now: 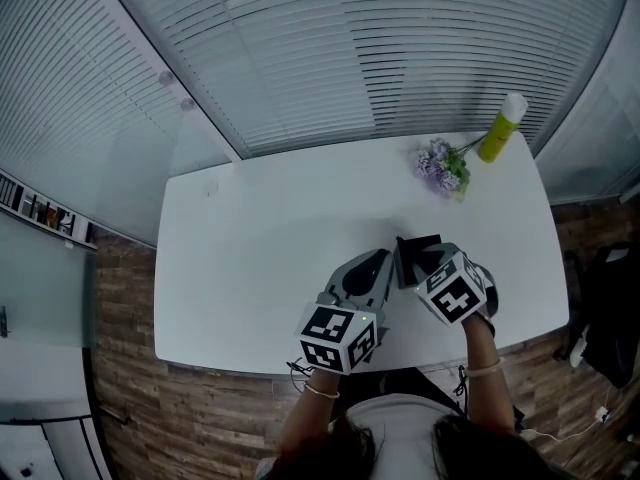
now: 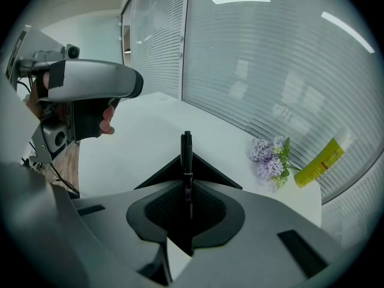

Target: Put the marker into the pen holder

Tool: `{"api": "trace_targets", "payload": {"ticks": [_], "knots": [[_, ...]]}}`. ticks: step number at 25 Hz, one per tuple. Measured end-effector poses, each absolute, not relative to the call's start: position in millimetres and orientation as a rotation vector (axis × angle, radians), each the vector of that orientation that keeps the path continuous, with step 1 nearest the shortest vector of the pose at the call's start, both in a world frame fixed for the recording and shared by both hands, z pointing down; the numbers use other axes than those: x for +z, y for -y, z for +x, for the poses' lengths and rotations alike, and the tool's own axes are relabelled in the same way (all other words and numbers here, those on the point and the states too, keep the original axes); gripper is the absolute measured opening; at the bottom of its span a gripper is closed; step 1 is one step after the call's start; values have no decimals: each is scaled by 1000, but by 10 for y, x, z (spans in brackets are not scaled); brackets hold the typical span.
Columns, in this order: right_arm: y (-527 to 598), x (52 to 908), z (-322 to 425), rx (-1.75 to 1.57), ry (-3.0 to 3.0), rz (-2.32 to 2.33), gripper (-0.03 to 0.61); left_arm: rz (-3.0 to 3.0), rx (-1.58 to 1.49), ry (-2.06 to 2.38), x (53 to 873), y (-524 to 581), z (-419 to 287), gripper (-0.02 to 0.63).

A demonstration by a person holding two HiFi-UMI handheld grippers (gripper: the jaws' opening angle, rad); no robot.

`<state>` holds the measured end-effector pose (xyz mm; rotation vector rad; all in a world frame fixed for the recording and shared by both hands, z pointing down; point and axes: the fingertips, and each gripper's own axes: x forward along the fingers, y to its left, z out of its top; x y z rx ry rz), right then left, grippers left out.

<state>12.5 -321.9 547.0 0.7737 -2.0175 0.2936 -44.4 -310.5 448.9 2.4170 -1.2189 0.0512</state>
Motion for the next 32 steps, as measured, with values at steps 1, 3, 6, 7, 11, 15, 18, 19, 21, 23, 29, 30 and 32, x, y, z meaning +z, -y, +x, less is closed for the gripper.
{"api": "trace_targets", "payload": {"ticks": [1,3,6,7,11,15,18,19,21,23,29,30,32], "knots": [[3224,5474,126,294,2017,772,71,2417,51,1219,4490,3109,-448,26],[3228,5484,129,297,2015,768,71,2417,51,1221,4496,3109,-450,26],[3225,5505,137,303,2012,760,71,2415,51,1223,4517,3099,-452,26],[3227,5510,138,304,2011,758,71,2413,51,1224,4522,3098,-456,26],[3231,5517,134,307,2005,756,71,2408,50,1229,4536,3087,-485,26],[3231,5509,130,304,2006,762,71,2406,46,1232,4533,3068,-503,26],[3232,5507,125,299,2008,770,71,2405,45,1234,4532,3061,-512,26],[3233,5507,125,296,2010,774,71,2405,43,1234,4531,3060,-512,26],[3230,5499,126,286,2016,783,72,2409,41,1236,4523,3053,-508,26],[3222,5479,132,274,2023,794,81,2412,41,1239,4510,3041,-504,26],[3202,5310,148,266,2102,877,84,2420,41,1261,4460,2982,-500,26],[3189,5274,147,270,2119,892,84,2421,41,1266,4453,2968,-498,26],[3172,5205,151,264,2147,917,83,2424,41,1274,4437,2944,-493,26]]}}
